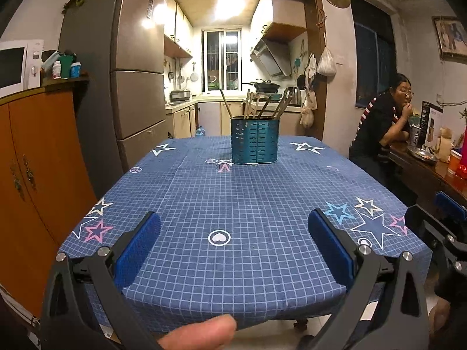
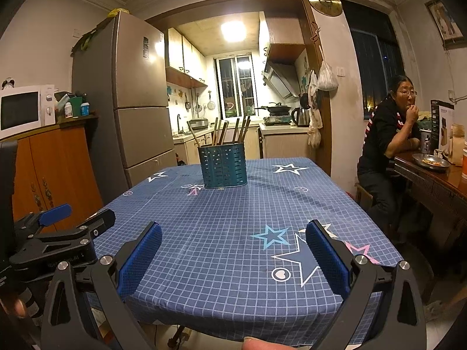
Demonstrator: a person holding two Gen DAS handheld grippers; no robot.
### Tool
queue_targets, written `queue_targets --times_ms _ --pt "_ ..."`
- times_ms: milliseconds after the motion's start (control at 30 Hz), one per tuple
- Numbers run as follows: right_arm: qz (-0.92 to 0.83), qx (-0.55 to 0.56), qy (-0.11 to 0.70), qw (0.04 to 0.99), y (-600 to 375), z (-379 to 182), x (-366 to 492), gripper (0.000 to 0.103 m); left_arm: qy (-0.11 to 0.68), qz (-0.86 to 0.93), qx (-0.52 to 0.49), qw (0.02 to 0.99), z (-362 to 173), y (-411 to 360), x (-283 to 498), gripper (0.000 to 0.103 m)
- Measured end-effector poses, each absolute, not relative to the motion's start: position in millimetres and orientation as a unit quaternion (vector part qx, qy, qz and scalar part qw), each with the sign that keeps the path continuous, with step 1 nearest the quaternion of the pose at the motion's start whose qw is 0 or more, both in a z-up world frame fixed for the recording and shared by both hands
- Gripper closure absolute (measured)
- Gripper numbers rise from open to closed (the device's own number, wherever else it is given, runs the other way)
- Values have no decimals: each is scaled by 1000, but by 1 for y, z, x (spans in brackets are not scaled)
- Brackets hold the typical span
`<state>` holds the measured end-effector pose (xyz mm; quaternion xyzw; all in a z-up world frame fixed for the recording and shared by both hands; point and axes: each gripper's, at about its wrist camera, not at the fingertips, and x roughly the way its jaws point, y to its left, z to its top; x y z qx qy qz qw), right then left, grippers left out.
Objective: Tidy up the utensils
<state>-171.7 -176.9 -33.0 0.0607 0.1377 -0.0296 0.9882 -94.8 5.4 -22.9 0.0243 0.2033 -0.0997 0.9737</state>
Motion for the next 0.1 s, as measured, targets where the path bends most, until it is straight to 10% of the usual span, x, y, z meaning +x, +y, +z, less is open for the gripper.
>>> queue_targets --times_ms 100 --pt "-32 60 140 988 -177 -34 -169 4 205 -99 27 973 -24 5 -95 5"
